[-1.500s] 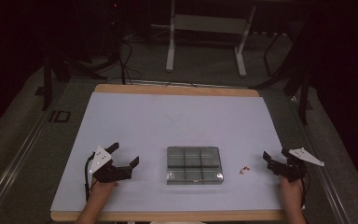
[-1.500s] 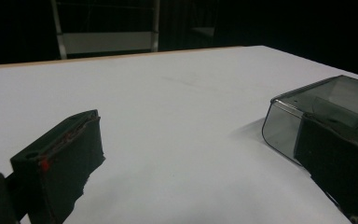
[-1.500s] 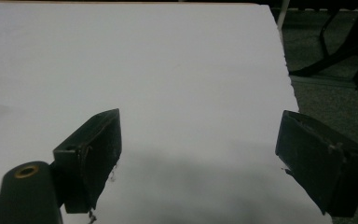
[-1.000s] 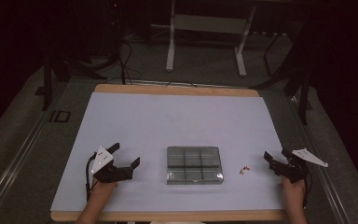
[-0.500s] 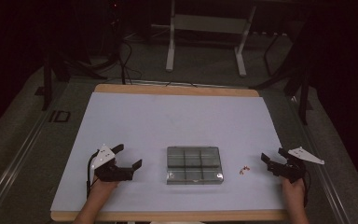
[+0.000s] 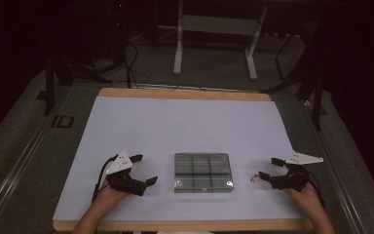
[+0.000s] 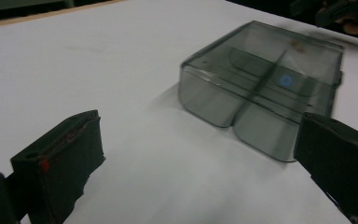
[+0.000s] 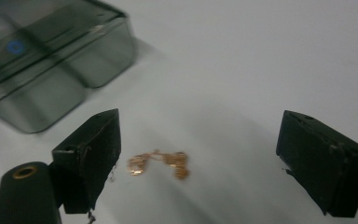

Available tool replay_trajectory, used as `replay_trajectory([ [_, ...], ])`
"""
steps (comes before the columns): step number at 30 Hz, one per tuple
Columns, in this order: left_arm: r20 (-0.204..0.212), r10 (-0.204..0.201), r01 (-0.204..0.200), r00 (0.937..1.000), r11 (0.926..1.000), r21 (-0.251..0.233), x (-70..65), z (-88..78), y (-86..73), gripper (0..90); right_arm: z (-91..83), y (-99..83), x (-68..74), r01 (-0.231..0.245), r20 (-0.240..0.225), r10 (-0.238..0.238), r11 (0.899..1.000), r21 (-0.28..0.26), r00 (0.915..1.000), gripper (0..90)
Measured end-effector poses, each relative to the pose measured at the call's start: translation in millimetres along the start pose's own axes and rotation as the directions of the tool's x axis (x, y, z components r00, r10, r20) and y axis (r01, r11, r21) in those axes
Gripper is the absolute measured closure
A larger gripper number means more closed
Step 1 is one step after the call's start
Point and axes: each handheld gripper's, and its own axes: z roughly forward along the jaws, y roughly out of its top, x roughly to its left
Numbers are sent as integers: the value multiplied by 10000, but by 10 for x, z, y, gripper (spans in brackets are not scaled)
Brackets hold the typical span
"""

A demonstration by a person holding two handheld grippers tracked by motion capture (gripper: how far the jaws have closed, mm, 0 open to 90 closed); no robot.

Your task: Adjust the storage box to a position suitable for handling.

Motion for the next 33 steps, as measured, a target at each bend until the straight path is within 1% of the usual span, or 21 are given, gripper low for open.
replay_trajectory([
  [2,96,97,-98,9999,9999,99,-16,8,15,20,7,4,17,116,-185,-115,9999,34,9998,142],
  [3,251,249,-254,9994,9995,196,-45,19,37,20,30,19,48,310,-518,-301,9994,179,9982,145],
  [5,463,324,-337,9984,9990,277,-66,33,53,20,44,33,70,363,-851,-346,9992,186,9958,145],
  [6,463,324,-337,9984,9990,277,-66,33,53,29,44,33,70,363,-851,-346,9992,186,9958,145],
  [7,523,355,-373,9980,9987,342,-72,38,59,65,61,54,104,475,-1273,-454,9988,141,9908,145],
  [8,587,366,-388,9976,9986,370,-81,46,63,67,68,64,126,611,-1433,-584,9980,145,9880,145],
  [9,698,422,-451,9967,9981,411,-88,54,65,67,68,64,126,611,-1433,-584,9980,145,9880,145],
  [11,931,460,-517,9946,9969,594,-113,85,80,68,95,96,196,1065,-1751,-1008,9940,236,9794,145],
  [14,1101,527,-605,9925,9958,693,-128,100,91,85,118,119,232,1246,-1888,-1174,9918,271,9750,145],
  [15,1247,541,-637,9907,9952,738,-139,113,99,115,141,142,266,1601,-2063,-1495,9865,356,9670,155],
  [16,1342,599,-707,9891,9945,767,-144,119,103,115,141,142,266,1601,-2063,-1495,9865,356,9670,155],
  [17,1467,619,-761,9872,9928,927,-163,144,107,141,156,162,291,1890,-2226,-1748,9810,440,9591,227],
  [20,1689,698,-886,9832,9904,1065,-185,171,109,155,183,183,338,2329,-2375,-2128,9707,597,9478,314],
  [21,1781,707,-916,9815,9895,1119,-196,184,110,163,193,186,354,2531,-2471,-2309,9655,618,9411,376],
  [24,2191,955,-1254,9710,9840,1267,-238,228,117,255,230,192,409,2965,-2764,-2677,9527,674,9230,451],
  [25,2305,1069,-1392,9672,9819,1288,-252,238,119,291,248,195,432,3127,-2926,-2801,9472,705,9143,458],
  [28,2404,1117,-1541,9642,9741,1654,-272,283,130,325,295,205,483,3454,-3160,-3040,9348,830,8988,530],
  [29,2404,1117,-1541,9642,9741,1654,-272,283,130,355,295,205,483,3454,-3160,-3040,9348,830,8988,530],
  [30,2464,1136,-1603,9625,9707,1788,-273,294,135,405,321,212,501,3570,-3285,-3122,9302,848,8914,582],
  [32,2552,1191,-1721,9595,9653,1964,-272,310,143,477,342,219,508,3646,-3407,-3186,9278,790,8845,633],
  [33,2541,1232,-1772,9593,9632,2022,-275,316,144,549,350,222,517,3671,-3497,-3188,9267,799,8810,650],
])
